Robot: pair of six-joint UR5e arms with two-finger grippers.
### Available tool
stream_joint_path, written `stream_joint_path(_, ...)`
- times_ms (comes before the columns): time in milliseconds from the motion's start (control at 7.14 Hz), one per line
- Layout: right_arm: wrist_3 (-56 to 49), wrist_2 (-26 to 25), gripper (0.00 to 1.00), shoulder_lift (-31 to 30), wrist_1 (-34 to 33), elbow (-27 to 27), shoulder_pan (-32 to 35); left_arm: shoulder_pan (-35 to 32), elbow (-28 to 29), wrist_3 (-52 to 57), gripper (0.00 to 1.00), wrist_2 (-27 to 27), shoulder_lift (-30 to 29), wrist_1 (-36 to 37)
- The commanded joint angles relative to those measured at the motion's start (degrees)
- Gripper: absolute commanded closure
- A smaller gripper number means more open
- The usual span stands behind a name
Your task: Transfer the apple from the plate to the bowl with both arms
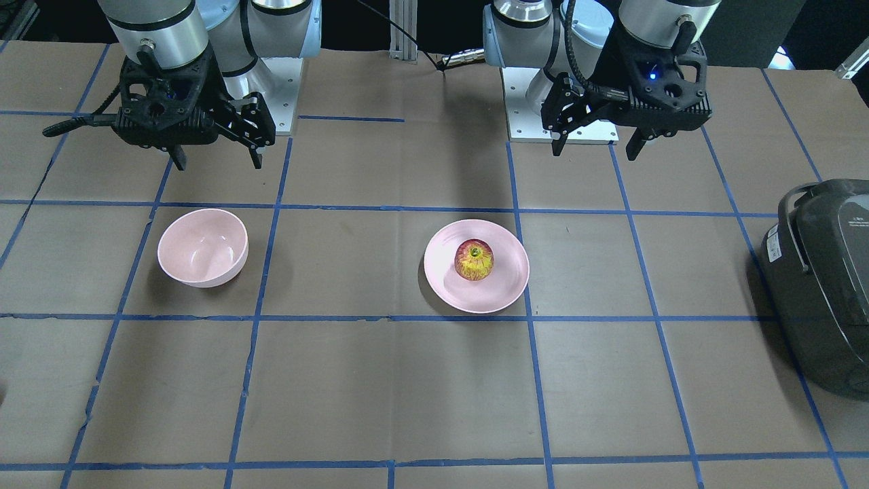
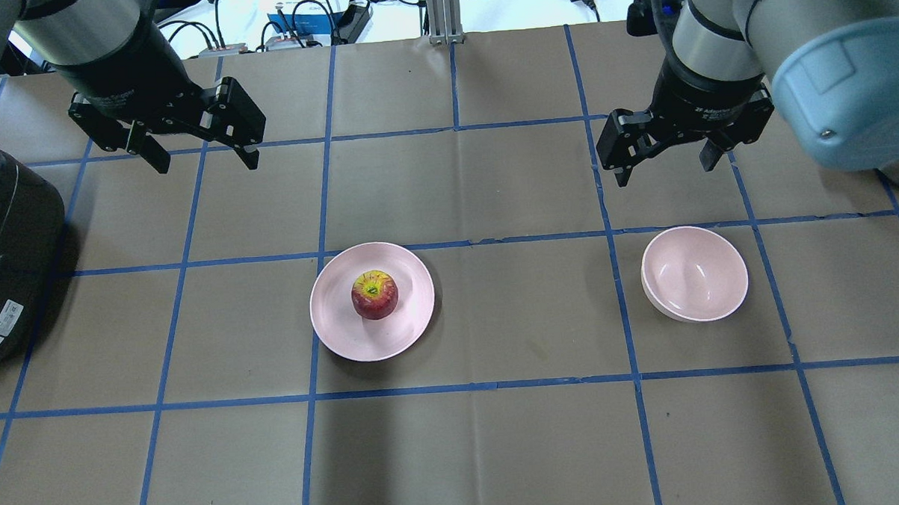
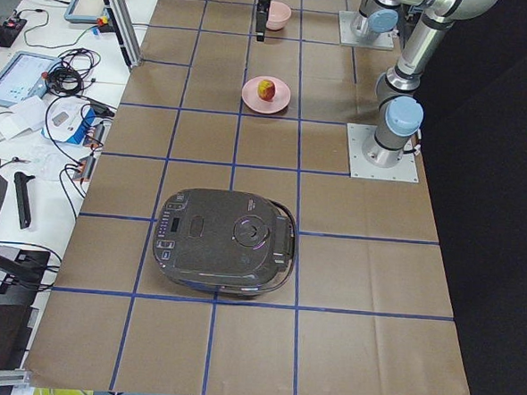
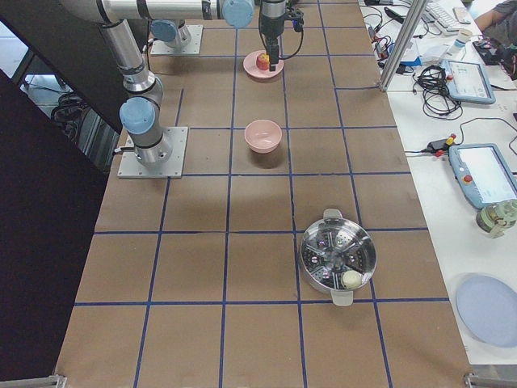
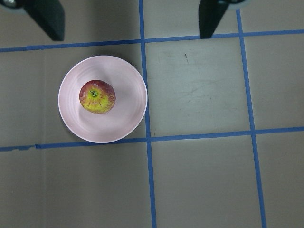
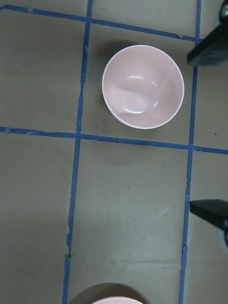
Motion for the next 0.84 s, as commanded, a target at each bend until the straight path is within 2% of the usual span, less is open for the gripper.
stream_joint_path(0, -2.3, -1.1, 0.0, 1.6, -0.3, 1.6, -3.3, -0.5, -1.6, -1.1, 0.0, 0.1, -2.4, 0.6)
stream_joint_path(140, -7.6, -3.4, 0.0, 3.8, -0.5, 3.7, -8.5, -1.6, -4.5, -4.3, 0.0, 0.3, -4.6, 4.6)
stream_joint_path(280, -11.6, -3.5, 0.0, 4.9, -3.6, 6.8, -13.7, -3.0, -9.3, -7.5, 0.0, 0.5, -4.7, 8.6)
stream_joint_path(560, -19.9, -2.9, 0.0, 6.7, -15.6, 14.2, -19.4, -5.2, -21.9, -8.8, 0.0, 0.5, -5.6, 26.1)
stream_joint_path(700, -20.0, -2.6, 0.0, 9.3, -21.3, 17.9, -20.8, -6.5, -27.1, -8.3, 0.0, 0.2, -5.8, 31.9)
